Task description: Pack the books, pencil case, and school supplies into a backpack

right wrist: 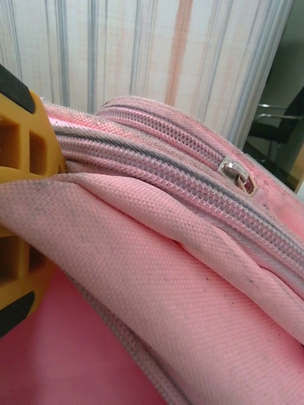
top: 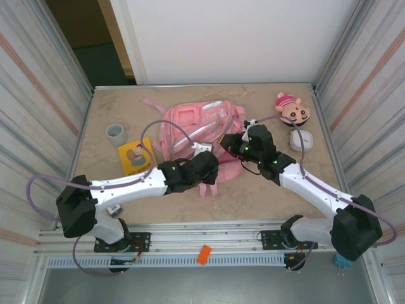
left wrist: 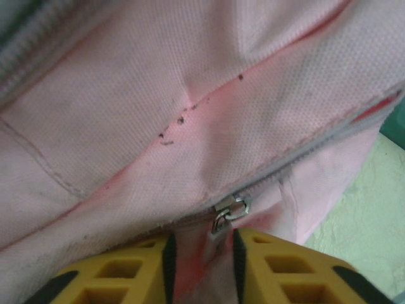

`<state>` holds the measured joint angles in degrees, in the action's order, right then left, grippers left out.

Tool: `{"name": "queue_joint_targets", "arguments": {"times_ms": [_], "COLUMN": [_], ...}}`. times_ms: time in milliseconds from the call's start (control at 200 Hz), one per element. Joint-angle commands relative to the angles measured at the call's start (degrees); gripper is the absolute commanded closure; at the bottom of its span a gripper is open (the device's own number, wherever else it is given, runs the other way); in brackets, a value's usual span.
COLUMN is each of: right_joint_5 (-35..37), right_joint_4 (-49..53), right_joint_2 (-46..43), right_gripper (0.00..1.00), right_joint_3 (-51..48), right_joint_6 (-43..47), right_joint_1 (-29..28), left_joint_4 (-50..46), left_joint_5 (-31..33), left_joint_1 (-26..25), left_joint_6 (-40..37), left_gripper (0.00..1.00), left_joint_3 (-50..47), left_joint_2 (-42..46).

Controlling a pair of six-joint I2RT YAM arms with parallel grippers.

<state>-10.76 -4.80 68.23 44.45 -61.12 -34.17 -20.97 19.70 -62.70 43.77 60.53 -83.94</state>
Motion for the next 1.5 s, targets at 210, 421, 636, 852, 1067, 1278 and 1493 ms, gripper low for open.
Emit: {"name": "queue_joint_targets", "arguments": {"times_ms": [210,421,636,852,1067,1278,1493], "right_joint_5": [-5.91,-14.41,-22.68,-27.1,-32.18,-36.25,-40.29], "right_joint_4": [-3.32,-6.45,-3.05,4.75,14.55,19.03,19.06], "right_joint_2": [-3.08,-2.05,0.7,1.24,3.27,3.65,3.97], "right_gripper": [1.0,1.0,1.0,1.0,1.0,1.0,1.0], "right_joint_3": [1.91,1.53,3.55,6.09,10.88,13.71,15.51], "right_joint_6": [5.97,8.59,16.46,23.08,31.2,33.55,29.39], "right_joint_1": [1.47,4.5,5.23,8.05,11.68,17.03,24.15], "left_joint_4": [8.08,15.15,24.0,15.65,1.98,-5.52,-1.21], "left_joint_5": [-4.51,-14.61,-28.36,-36.68,-34.73,-23.65,-23.12], "left_joint_1": [4.3,5.86,10.24,12.82,12.85,13.59,17.42], "left_joint_6": [-2.52,-5.44,-2.22,-8.48,-19.69,-24.38,-23.32], "left_gripper": [1.0,1.0,1.0,1.0,1.0,1.0,1.0], "left_joint_3": [-3.74,-6.75,-11.58,-9.55,-5.96,-6.37,-11.38], "left_joint_2": [3.72,5.93,6.95,6.62,6.64,8.56,13.29]}}
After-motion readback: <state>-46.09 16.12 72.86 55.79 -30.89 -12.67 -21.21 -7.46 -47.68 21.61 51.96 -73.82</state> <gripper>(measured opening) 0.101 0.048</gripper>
